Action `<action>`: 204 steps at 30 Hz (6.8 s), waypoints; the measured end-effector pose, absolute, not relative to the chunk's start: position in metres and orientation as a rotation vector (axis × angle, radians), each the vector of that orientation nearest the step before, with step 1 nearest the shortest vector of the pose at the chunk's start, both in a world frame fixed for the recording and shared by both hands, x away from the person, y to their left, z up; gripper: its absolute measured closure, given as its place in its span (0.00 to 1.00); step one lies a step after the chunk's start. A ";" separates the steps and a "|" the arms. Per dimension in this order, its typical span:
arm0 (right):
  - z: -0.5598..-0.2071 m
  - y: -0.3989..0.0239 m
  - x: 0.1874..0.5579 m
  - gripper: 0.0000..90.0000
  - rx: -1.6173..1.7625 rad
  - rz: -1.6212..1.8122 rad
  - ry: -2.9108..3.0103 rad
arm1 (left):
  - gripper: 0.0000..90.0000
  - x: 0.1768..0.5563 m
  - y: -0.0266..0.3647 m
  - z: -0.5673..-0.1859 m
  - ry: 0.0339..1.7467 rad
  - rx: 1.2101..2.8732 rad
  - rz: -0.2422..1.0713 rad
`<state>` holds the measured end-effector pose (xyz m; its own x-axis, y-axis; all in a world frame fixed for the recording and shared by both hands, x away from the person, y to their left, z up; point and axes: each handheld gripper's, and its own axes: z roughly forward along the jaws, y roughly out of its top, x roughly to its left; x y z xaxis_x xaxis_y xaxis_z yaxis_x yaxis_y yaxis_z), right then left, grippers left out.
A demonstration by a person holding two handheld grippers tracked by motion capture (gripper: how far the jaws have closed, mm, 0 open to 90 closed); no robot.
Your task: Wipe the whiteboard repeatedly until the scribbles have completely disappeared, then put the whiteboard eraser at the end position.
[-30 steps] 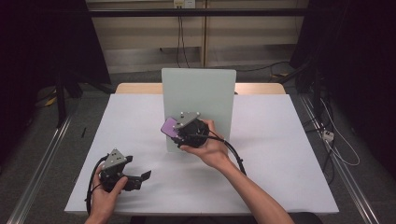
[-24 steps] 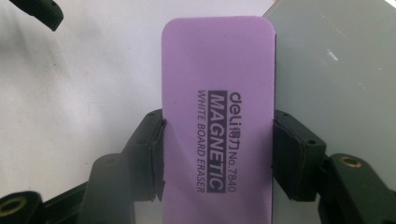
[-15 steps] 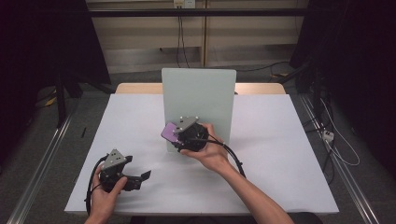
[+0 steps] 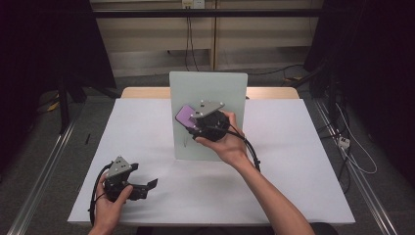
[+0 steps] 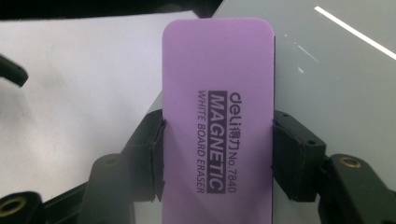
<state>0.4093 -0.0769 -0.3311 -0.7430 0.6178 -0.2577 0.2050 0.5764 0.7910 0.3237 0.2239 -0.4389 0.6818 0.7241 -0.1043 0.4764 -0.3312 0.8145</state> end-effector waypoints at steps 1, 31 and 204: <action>-0.329 -0.077 0.410 0.46 0.660 1.062 2.283 | 0.06 0.324 0.224 -0.439 0.927 1.996 0.348; -0.385 -0.056 0.396 0.46 0.605 0.968 2.441 | 0.06 0.324 0.221 -0.440 0.921 2.007 0.341; -0.397 -0.140 0.346 0.46 0.594 0.997 2.773 | 0.06 0.327 0.222 -0.441 0.933 2.014 0.312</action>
